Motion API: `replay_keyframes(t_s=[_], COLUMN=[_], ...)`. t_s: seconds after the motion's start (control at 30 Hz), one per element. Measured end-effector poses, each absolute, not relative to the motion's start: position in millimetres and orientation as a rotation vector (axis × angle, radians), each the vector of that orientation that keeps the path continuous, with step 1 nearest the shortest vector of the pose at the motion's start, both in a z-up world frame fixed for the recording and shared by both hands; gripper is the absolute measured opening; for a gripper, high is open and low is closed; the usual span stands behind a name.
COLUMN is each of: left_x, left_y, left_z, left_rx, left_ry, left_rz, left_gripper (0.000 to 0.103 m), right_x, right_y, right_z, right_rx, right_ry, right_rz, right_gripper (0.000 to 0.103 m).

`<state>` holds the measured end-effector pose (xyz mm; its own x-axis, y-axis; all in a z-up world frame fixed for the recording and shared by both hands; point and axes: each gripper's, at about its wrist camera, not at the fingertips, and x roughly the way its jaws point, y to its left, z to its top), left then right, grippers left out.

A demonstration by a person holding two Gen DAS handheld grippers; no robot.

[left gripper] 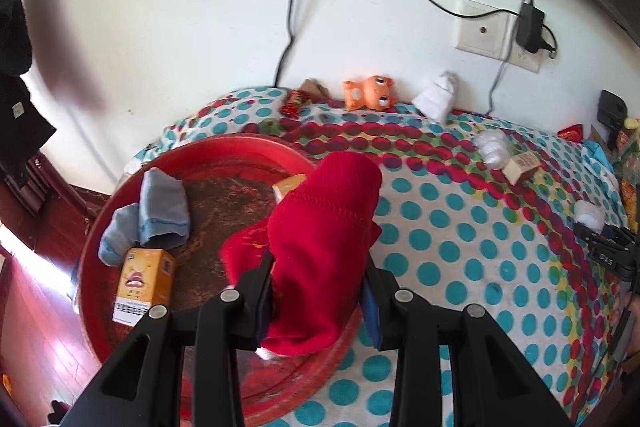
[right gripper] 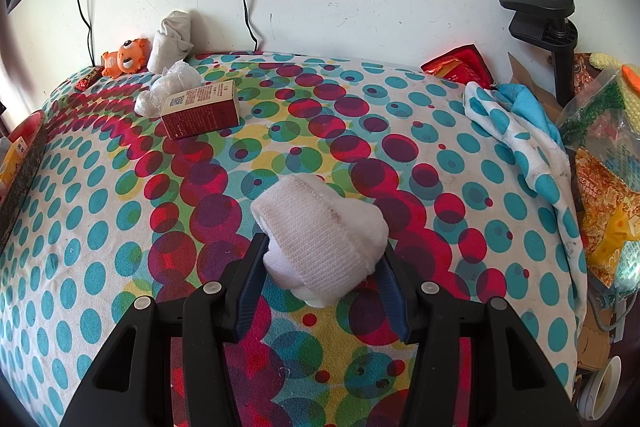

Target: Organize objects

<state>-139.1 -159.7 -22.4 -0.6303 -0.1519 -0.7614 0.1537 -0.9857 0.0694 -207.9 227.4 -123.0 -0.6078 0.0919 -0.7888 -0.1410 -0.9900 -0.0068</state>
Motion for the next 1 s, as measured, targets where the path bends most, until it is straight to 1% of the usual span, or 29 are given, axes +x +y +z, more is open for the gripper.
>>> replay_keyframes(t_s=[0.4, 0.47, 0.87, 1.0], left_x=[-147, -150, -165, -169], left_y=[-213, -224, -264, -274], left_z=[-30, -33, -57, -63], left_rx=[1.251, 1.261, 1.294, 1.301], left_ry=[0.055, 0.087, 0.126, 0.169], left_rz=[-2.588, -2.569, -2.485, -2.472], left_gripper=[0.037, 0.037, 0.037, 0.037], right_x=[-208, -208, -208, -207], right_y=[227, 228, 228, 228], right_z=[-123, -123, -124, -124], right_rx=[-1.321, -1.322, -1.32, -1.319], right_ry=[0.082, 0.084, 0.083, 0.084], right_rz=[2.703, 2.703, 2.701, 2.7], right_gripper=[0.05, 0.05, 0.051, 0.051])
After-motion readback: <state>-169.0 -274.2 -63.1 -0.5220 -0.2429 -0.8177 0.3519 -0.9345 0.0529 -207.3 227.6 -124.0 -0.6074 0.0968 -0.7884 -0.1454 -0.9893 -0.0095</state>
